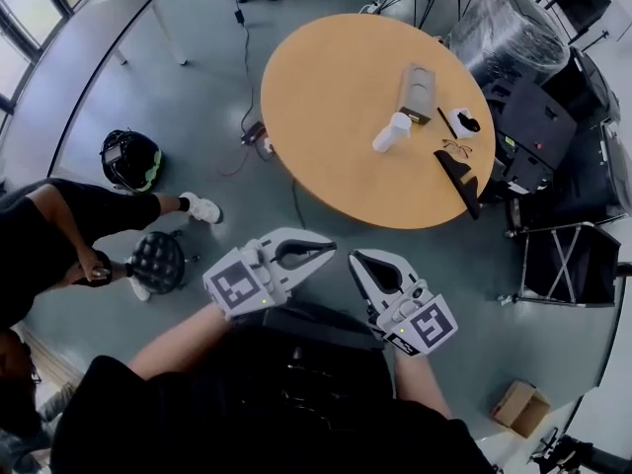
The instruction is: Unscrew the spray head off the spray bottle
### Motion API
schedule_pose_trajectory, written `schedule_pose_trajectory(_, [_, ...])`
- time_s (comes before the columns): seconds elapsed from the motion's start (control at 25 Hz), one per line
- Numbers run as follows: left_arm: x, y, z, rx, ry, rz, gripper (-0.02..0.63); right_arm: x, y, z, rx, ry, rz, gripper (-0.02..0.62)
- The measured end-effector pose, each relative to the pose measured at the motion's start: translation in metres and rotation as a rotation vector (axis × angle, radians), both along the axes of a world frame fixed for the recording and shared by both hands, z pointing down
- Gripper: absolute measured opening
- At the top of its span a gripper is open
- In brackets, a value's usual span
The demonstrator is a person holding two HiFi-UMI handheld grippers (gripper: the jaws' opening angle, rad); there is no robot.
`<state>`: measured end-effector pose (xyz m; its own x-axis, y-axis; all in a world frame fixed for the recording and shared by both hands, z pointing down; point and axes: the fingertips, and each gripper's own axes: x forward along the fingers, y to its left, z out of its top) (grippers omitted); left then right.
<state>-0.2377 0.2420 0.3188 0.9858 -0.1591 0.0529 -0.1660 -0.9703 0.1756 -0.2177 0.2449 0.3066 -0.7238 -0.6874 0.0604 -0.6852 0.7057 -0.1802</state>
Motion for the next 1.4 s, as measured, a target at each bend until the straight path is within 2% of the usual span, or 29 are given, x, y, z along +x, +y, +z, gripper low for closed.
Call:
schedule_pose_trajectory(0.24, [-0.008, -0.033, 0.013, -0.008, -0.011, 0.010, 0.009, -0.003, -0.027, 0.008, -0.009, 0.022, 0.048, 0.005])
schedule_pose_trajectory(0.52, [0.022, -0.065, 0.031, -0.025, -0.009, 0.002, 0.009, 0.036, -0.053, 0.027, -0.033, 0.016, 0.078, 0.005])
schedule_pose_trajectory(0.72, [0.059, -0.095, 0.034, -0.063, 0.016, -0.052, 0.009, 0.076, -0.081, 0.034, -0.015, 0.039, 0.046, 0.005])
schedule_pose_trajectory(0.84, [0.087, -0.113, 0.026, -0.044, 0.020, -0.085, 0.009, 0.105, -0.101, 0.024, 0.018, 0.039, 0.015, 0.006])
schedule_pose_trajectory(1.16, [0.173, -0.161, 0.022, -0.016, -0.010, -0.165, 0.009, 0.189, -0.155, 0.018, 0.040, 0.012, -0.090, 0.006])
schedule_pose_trajectory(1.4, [0.238, -0.183, 0.027, -0.007, -0.050, -0.208, 0.009, 0.256, -0.180, 0.019, 0.037, -0.005, -0.132, 0.006])
